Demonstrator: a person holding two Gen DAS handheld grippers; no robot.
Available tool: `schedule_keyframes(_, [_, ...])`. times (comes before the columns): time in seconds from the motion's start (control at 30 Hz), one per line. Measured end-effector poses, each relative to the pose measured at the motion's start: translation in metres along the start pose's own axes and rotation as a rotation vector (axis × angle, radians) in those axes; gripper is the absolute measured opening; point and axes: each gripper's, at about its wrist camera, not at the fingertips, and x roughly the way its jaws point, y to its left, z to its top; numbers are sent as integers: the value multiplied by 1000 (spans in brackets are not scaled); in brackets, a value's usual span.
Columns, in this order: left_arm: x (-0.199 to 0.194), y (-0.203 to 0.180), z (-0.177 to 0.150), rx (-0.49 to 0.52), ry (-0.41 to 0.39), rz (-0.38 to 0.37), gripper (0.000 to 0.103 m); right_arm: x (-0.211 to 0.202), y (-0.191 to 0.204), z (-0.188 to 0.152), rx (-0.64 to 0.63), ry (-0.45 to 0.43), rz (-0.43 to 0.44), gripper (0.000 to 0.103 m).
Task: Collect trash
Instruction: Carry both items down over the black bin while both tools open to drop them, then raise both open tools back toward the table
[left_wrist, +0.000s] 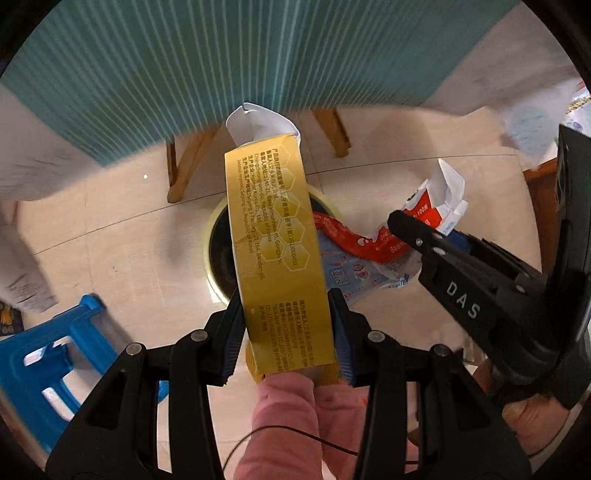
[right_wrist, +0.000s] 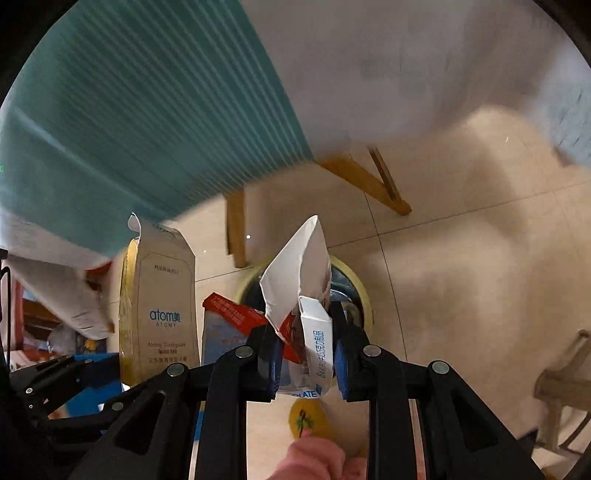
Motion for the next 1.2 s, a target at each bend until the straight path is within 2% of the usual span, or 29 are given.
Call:
schedule_keyframes(0.23, [81, 3, 13, 26, 8, 25, 40, 85, -15, -12, -16, 24, -19, 24])
schedule_keyframes(0.3, [95, 3, 14, 30, 12, 27, 40, 101, -18, -8, -13, 38, -6, 29])
schedule_keyframes(0.37, [105, 2, 16, 33, 9, 34, 41, 111, -16, -8, -18, 40, 0, 48])
schedule_keyframes(0.4, [108, 2, 16, 39, 6, 39, 42, 115, -15, -8, -22, 33, 3, 52])
schedule_keyframes(0.43, [111, 3, 16, 42, 4, 39, 45, 119, -14, -7, -26, 27, 12, 58])
schedule_keyframes(0.47, [114, 3, 16, 47, -1, 40, 56, 121, -11, -7, -28, 23, 17, 62])
schedule_keyframes(0.53, [117, 4, 16, 52, -11, 45, 71, 126, -10, -7, -29, 15, 21, 64])
schedule_keyframes(0.6, [121, 4, 17, 51, -22, 51, 76, 132, -13, -4, -27, 4, 21, 64])
schedule_keyframes(0.73, [119, 8, 15, 18, -48, 80, 77, 133, -21, -4, -6, -26, 18, 65])
schedule_keyframes(0.93, [107, 18, 13, -58, -76, 98, 77, 104, -29, -12, 25, -58, 3, 65])
schedule_keyframes(1.07, [86, 17, 8, -80, -91, 106, 77, 77, -31, -14, 30, -67, -10, 65])
schedule_keyframes(1.2, [48, 10, 2, -86, -109, 106, 77, 39, -33, -18, 47, -73, -18, 65])
